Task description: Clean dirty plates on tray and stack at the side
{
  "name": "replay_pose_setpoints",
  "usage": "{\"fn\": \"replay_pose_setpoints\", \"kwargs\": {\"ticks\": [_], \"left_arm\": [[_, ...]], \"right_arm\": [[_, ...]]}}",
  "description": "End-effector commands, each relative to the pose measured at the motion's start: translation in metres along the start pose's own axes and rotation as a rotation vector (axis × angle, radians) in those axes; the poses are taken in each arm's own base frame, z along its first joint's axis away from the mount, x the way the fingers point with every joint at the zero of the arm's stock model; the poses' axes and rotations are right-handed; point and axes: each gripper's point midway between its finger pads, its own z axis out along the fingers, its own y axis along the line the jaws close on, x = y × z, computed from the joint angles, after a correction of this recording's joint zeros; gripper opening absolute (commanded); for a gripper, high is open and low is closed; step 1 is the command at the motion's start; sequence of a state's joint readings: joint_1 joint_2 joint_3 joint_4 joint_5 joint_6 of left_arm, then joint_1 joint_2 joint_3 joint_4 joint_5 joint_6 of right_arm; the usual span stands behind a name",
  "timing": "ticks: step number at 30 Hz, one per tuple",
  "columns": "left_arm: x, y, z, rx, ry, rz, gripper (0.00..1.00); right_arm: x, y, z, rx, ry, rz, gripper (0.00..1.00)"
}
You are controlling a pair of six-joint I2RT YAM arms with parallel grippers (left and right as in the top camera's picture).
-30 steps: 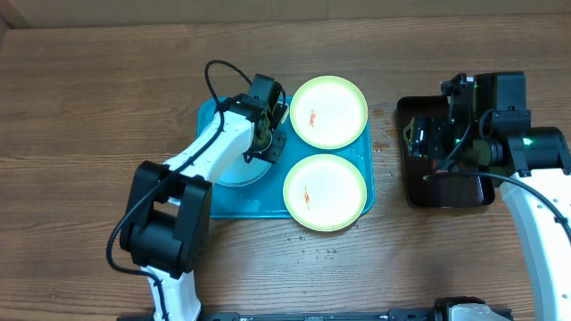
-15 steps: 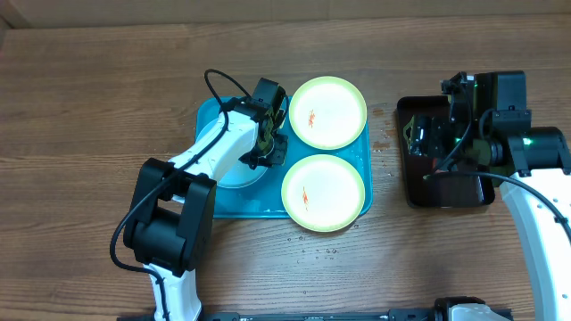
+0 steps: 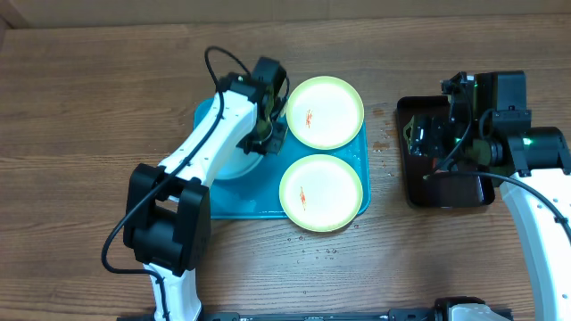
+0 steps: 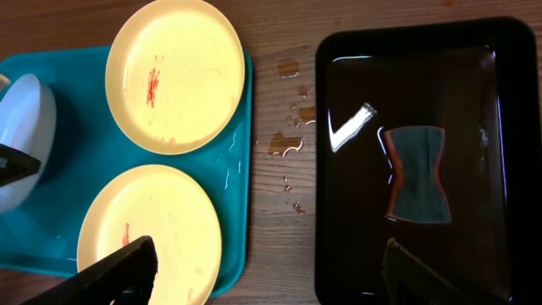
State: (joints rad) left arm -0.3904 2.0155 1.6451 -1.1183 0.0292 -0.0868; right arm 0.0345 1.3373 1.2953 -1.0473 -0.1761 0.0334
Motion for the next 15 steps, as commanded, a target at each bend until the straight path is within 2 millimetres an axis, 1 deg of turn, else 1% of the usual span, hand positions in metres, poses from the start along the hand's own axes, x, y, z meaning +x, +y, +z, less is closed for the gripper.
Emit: {"fn": "replay_pose_setpoints", "kwargs": {"ticks": [1, 4, 7, 11, 15], "left_arm": [[-0.019, 0.002, -0.022, -0.008, -0.045, 0.039, 0.04], [-0.021, -0.002, -0.038, 0.005, -0.048, 0.062, 0.04], [-0.014, -0.004, -0.048, 0.018, -0.018, 0.141, 0.04], [0.004, -0.002, -0.05, 0.02, 0.054, 0.323, 0.04], [0.013, -0.005, -0.051, 0.041, 0.083, 0.502, 0.04]], "right_arm": [[-0.01, 0.002, -0.006, -0.001, -0.032, -0.007, 0.87], [-0.01, 0.002, -0.006, -0.001, -0.032, -0.007, 0.87], [-0.01, 0.002, -0.006, -0.001, -0.032, -0.007, 0.87], [-0.01, 0.002, -0.006, -0.001, -0.032, -0.008, 0.87], [-0.011, 0.002, -0.006, -0.001, -0.037, -0.008, 0.87]]}}
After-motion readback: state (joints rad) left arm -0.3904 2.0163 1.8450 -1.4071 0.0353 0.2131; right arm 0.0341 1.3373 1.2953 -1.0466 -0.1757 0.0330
